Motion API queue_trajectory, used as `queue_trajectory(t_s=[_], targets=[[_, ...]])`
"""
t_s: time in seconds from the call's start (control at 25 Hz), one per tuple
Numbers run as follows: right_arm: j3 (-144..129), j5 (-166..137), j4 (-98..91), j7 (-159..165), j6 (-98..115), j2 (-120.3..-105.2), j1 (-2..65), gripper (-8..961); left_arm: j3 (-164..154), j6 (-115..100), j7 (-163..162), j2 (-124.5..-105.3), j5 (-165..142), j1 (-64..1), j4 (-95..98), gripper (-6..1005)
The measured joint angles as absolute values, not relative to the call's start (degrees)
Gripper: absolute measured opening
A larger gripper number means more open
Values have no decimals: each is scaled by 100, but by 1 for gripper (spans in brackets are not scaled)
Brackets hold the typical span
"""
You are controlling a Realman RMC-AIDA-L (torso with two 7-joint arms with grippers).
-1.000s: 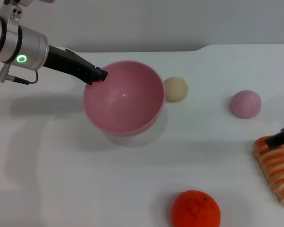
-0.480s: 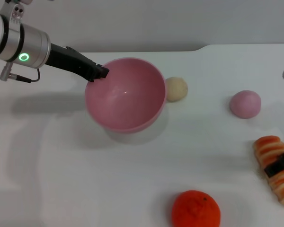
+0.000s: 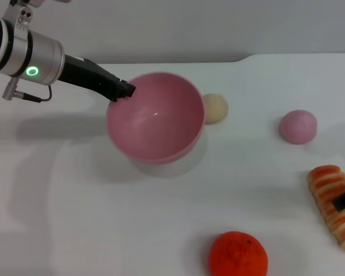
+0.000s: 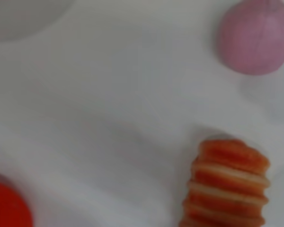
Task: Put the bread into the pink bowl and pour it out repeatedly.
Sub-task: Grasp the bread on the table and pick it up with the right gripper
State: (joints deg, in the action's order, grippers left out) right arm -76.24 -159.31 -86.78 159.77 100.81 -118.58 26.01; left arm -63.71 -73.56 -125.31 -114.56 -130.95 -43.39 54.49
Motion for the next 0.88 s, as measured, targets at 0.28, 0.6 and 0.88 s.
queue_trajectory(t_s=[0.28, 0.6, 0.88], targets=[[-7656, -16010, -8584, 15979, 10031, -11869, 2595, 591, -6371, -7340, -12518, -11480, -13095, -4332, 5450, 44], [-7742, -16015, -8179, 15960, 9778, -11874, 2604, 592, -6371, -7331, -12510, -11494, -13095, -4324, 5450, 44], [-7743, -16063, -7821, 15919, 9538, -11869, 2646, 592, -6370, -7321, -12503, -11501, -13095, -4324, 5449, 43]])
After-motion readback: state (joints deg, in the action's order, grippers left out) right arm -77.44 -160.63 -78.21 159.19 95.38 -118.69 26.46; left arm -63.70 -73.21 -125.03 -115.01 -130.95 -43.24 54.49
